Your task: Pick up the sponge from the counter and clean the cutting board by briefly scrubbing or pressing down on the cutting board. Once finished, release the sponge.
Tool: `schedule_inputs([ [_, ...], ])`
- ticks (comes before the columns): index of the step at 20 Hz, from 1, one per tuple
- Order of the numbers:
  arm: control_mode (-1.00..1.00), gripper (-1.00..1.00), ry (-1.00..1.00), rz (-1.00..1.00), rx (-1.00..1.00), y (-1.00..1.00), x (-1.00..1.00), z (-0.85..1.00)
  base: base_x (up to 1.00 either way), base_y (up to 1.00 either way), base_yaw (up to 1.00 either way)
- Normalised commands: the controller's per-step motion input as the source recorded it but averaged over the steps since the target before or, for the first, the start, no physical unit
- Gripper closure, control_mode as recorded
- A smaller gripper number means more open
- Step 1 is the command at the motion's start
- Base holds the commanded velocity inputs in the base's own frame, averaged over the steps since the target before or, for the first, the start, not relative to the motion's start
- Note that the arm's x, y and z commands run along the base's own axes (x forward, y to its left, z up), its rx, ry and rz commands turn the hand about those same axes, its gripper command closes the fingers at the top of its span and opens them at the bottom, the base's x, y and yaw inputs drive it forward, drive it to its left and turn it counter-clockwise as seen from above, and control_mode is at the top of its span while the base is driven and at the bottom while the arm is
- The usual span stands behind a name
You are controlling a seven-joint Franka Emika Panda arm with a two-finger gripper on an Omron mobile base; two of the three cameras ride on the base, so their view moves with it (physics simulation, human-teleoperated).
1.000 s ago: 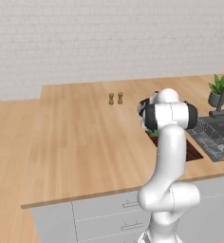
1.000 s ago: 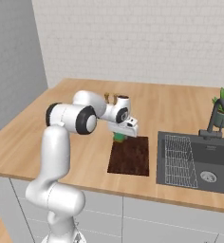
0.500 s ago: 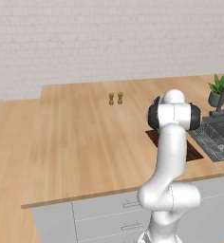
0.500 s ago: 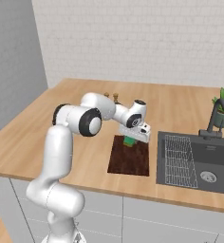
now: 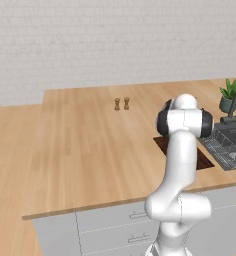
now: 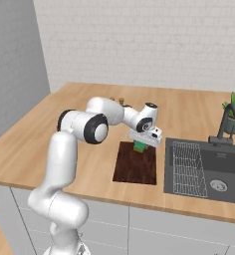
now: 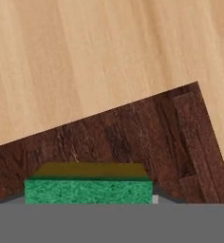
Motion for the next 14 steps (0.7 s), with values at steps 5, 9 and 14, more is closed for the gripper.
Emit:
schedule_inputs([
  [5, -1.0, 1.0, 0.0, 0.0, 0.01, -0.58, 0.16, 0.06, 0.0, 0.0, 0.0],
  [9, -1.0, 1.0, 0.01, 0.02, -0.03, -0.6, 0.11, -0.28, 0.0, 0.0, 0.0],
  [14, -1.0, 1.0, -0.09, 0.09, -0.01, -0.16, -0.87, -0.44, 0.0, 0.0, 0.0],
])
